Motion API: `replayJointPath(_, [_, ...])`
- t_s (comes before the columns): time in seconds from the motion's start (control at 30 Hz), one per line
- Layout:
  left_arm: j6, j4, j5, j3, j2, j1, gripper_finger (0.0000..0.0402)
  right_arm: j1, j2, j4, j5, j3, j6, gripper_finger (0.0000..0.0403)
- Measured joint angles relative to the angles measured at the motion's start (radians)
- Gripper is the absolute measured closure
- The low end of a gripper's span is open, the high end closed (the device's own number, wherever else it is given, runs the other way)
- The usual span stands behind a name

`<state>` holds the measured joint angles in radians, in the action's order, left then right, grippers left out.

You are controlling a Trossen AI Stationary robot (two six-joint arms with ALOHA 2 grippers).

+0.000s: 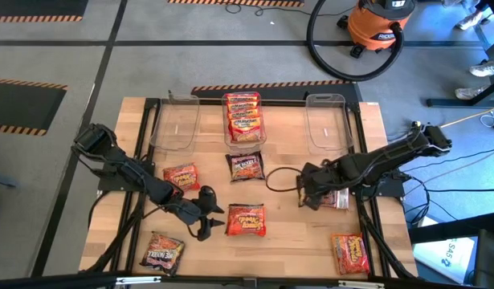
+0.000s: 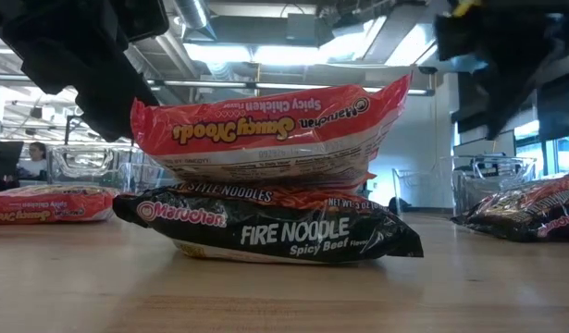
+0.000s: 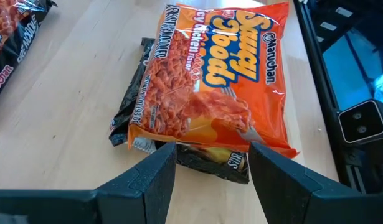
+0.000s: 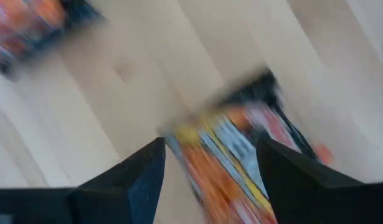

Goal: Sort Maruchan noodles
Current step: Put the bottom left orange noodle pack into the right transparent bin

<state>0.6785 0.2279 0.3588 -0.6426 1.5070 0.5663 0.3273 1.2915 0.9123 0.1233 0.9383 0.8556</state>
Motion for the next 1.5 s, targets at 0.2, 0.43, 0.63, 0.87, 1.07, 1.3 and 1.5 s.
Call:
replayJointPath(0.2, [0.000,0.000,-0.005,0.000,0.000,0.000,0.0207,-0.001,0.024,-0.342,-0.033,-0.069,-0.061,0.0173])
replayJointPath(0.43, [0.000,0.003,-0.006,0.000,0.008,0.006,0.0207,0.000,0.105,-0.661,-0.160,-0.126,-0.076,0.0173])
replayJointPath(0.63, [0.000,0.057,-0.004,0.000,0.067,0.022,0.0207,0.000,0.229,-0.919,-0.260,-0.147,-0.013,0.0173])
replayJointPath(0.87, [0.003,0.147,0.002,0.000,0.144,0.025,0.0207,0.000,0.356,-1.100,-0.334,-0.147,0.141,0.0173])
replayJointPath(1.07, [-0.027,0.169,0.056,0.002,0.150,0.023,0.0207,0.000,0.424,-1.210,-0.327,-0.147,0.218,0.0173])
replayJointPath(1.3, [-0.071,0.204,0.035,0.002,0.150,0.009,0.0207,0.000,0.463,-1.319,-0.318,-0.148,0.256,0.0173])
replayJointPath(1.5, [-0.098,0.225,0.029,0.002,0.150,0.005,0.0207,0.001,0.462,-1.325,-0.264,-0.150,0.267,0.0173])
